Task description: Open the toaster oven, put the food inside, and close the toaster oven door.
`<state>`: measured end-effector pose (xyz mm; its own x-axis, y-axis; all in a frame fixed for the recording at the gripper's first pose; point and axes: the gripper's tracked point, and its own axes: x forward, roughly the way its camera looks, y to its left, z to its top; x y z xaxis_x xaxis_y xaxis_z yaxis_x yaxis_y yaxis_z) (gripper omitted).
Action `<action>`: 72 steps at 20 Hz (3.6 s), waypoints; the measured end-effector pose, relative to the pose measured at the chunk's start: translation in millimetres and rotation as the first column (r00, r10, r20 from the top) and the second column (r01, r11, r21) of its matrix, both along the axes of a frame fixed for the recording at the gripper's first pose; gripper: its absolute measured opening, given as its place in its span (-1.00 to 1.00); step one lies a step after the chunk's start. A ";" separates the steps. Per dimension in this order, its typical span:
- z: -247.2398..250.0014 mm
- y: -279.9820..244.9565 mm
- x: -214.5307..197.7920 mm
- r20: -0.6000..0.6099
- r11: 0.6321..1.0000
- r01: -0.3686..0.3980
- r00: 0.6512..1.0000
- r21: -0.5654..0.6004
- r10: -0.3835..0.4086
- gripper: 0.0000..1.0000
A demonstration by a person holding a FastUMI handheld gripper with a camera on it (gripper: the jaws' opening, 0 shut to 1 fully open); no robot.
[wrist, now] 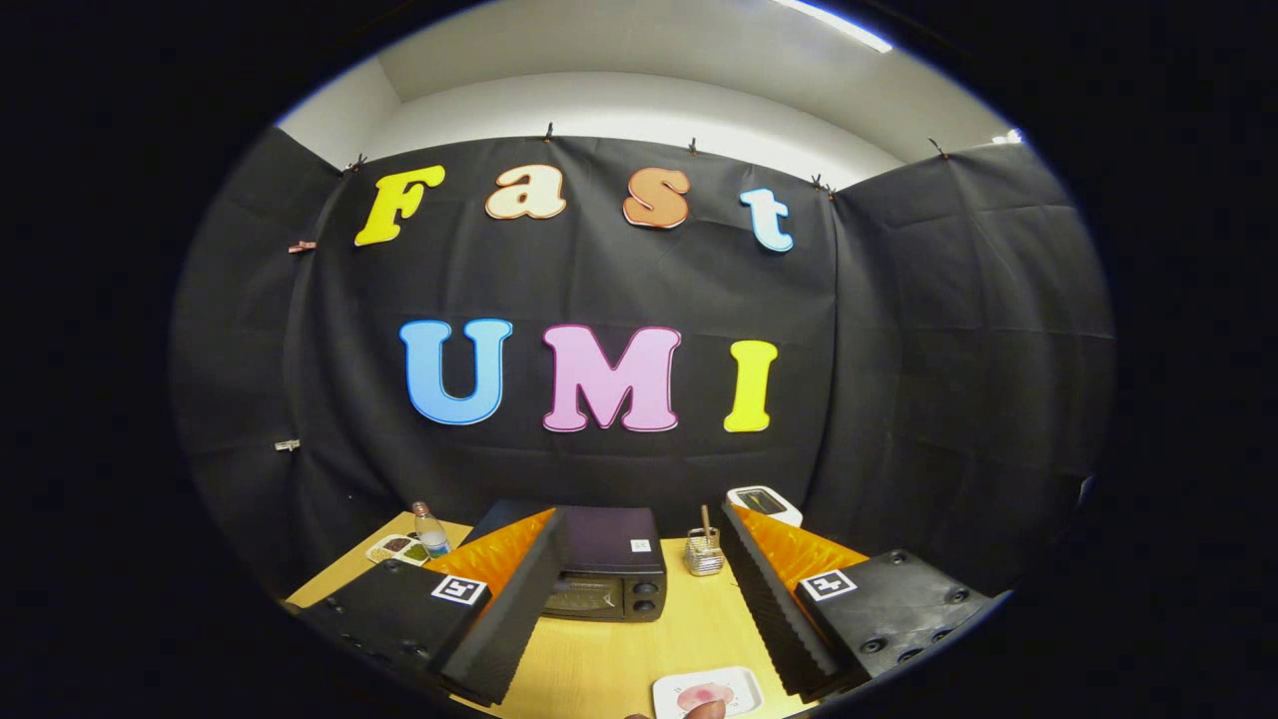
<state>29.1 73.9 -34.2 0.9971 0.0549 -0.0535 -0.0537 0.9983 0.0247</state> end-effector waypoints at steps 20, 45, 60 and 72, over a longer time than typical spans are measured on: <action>-247.2 152.3 155.2 -0.440 0.993 -0.114 0.891 0.031 0.116 0.96; -364.0 132.7 55.2 -0.583 0.999 -0.044 0.812 -0.020 0.024 0.96; -338.1 72.1 -27.6 -0.661 0.991 -0.099 0.739 0.087 0.132 0.96; -352.7 -130.3 -57.2 -0.902 0.996 -0.038 0.423 0.080 0.089 0.98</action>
<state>-28.0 -56.4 -386.9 0.3715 0.1430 -0.9174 -0.0384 0.9896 0.1387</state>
